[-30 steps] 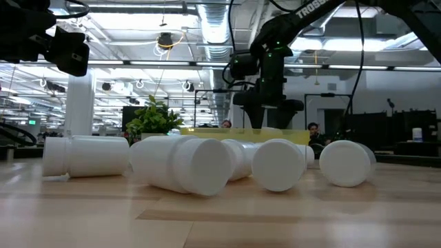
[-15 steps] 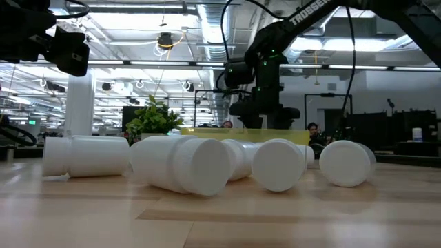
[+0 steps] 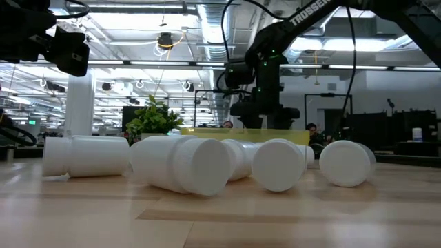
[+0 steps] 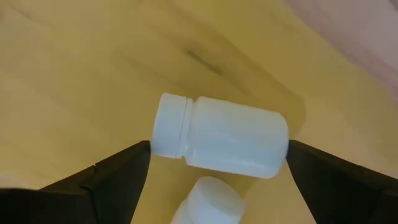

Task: Pick and place pill bottles into a basket
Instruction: Put the white pill bottle into the yellow bin

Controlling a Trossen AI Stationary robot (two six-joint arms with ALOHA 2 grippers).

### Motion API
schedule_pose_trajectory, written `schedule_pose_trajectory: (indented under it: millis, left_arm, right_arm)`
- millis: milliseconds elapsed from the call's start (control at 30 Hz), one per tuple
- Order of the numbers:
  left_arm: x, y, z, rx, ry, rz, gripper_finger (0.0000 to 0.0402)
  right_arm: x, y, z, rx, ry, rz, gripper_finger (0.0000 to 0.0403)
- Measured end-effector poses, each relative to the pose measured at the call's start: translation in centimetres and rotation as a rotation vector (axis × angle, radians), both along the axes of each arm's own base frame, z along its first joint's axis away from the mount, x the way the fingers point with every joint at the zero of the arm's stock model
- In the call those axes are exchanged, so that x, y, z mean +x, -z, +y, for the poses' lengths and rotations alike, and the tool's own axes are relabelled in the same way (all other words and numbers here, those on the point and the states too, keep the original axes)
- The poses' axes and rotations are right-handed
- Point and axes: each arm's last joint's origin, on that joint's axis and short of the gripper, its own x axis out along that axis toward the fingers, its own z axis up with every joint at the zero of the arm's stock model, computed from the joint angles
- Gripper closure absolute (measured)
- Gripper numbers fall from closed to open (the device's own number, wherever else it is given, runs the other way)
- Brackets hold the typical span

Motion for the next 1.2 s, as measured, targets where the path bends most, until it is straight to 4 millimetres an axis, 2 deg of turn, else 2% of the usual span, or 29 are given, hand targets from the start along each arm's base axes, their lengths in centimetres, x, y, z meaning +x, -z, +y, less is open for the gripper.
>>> schedule_pose_trajectory:
  millis: [233,400,533,700,900,1067,1200]
  left_arm:
    - [0.0,0.0,0.0,0.000,0.000,-0.001,0.0225]
    - [0.0,0.0,0.0,0.000,0.000,0.000,0.0225]
    - [0.0,0.0,0.0,0.000,0.000,0.000,0.0225]
    - [0.0,0.0,0.0,0.000,0.000,0.000,0.0225]
    - [0.0,0.0,0.0,0.000,0.000,0.000,0.0225]
    - [0.0,0.0,0.0,0.000,0.000,0.000,0.0225]
    - [0.0,0.0,0.0,0.000,0.000,0.000,0.0225]
  right_arm:
    - [0.3,-1.5,-0.1,0.009,-0.007,0.004,0.0035]
    - [0.3,-3.3,0.0,0.033,-0.010,0.026,0.0035]
    - [0.4,-5.1,0.9,0.063,0.007,0.031,0.0035]
    - [-0.1,-8.1,3.8,0.027,0.127,-0.008,0.0035]
    - [-1.7,-12.4,8.7,-0.085,0.276,-0.067,0.0035]
    - [-2.4,-14.1,12.1,-0.021,0.466,-0.131,0.0035]
    - [-2.7,-14.4,14.2,0.002,0.544,-0.129,0.0035]
